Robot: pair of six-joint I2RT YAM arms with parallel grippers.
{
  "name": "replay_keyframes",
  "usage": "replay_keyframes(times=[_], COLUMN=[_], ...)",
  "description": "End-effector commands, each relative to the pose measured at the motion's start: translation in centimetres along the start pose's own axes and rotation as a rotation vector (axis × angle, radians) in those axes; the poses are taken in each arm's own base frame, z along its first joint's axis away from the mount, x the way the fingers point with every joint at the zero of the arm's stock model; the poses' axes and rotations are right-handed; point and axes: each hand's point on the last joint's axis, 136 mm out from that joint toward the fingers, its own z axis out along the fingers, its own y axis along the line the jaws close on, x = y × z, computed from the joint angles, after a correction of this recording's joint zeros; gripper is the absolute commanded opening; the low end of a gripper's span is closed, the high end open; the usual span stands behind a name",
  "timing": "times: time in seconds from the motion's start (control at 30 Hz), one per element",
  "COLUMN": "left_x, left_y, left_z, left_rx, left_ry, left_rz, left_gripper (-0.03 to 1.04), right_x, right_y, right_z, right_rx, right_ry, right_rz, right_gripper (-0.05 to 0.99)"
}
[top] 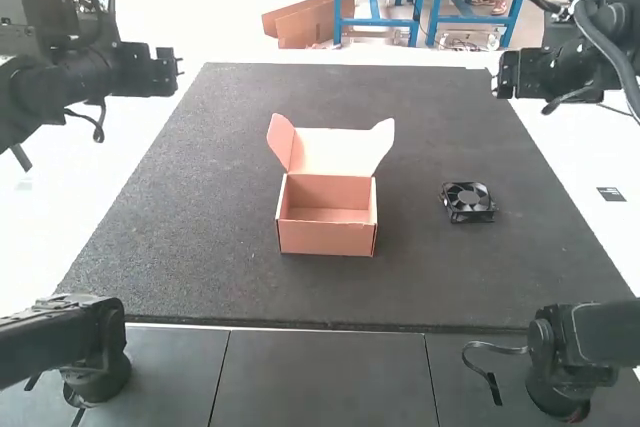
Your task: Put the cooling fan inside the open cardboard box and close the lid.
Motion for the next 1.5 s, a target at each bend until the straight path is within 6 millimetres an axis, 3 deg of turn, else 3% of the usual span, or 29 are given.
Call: replay_keyframes(times=[0.0, 0.2, 0.37, 0.53, 0.9, 1.13, 1.47], left_x=[2.2, 5.1, 6.6, 8.1, 7.1, 7.3, 8.0], left_y=[0.5, 0.6, 0.5, 0.6, 0.9, 1.6, 2.8], left_z=[0.5, 0.6, 0.6, 0.9, 0.9, 1.0, 1.4], left_rx=[-0.038, -0.036, -0.031, -0.030, -0.041, -0.064, -0.098], left_ry=[0.072, 0.178, 0.235, 0.315, 0.320, 0.335, 0.365], left_rz=[0.038, 0.062, 0.084, 0.092, 0.086, 0.073, 0.040], left_gripper=[0.96, 0.96, 0.96, 0.96, 0.96, 0.96, 0.96], right_x=[0.3, 2.5, 5.6, 7.4, 10.1, 10.0, 11.1], right_y=[-1.1, -2.5, -2.6, -2.3, -2.7, -4.0, -4.2], right_z=[0.4, 2.0, 3.3, 4.3, 8.8, 11.1, 13.6], right_rx=[0.020, 0.051, 0.050, 0.028, 0.030, 0.051, 0.050], right_ry=[0.033, 0.112, 0.216, 0.270, 0.386, 0.400, 0.444], right_rz=[0.024, 0.031, 0.026, -0.022, -0.022, -0.023, -0.041], right_gripper=[0.90, 0.90, 0.90, 0.90, 0.90, 0.90, 0.90])
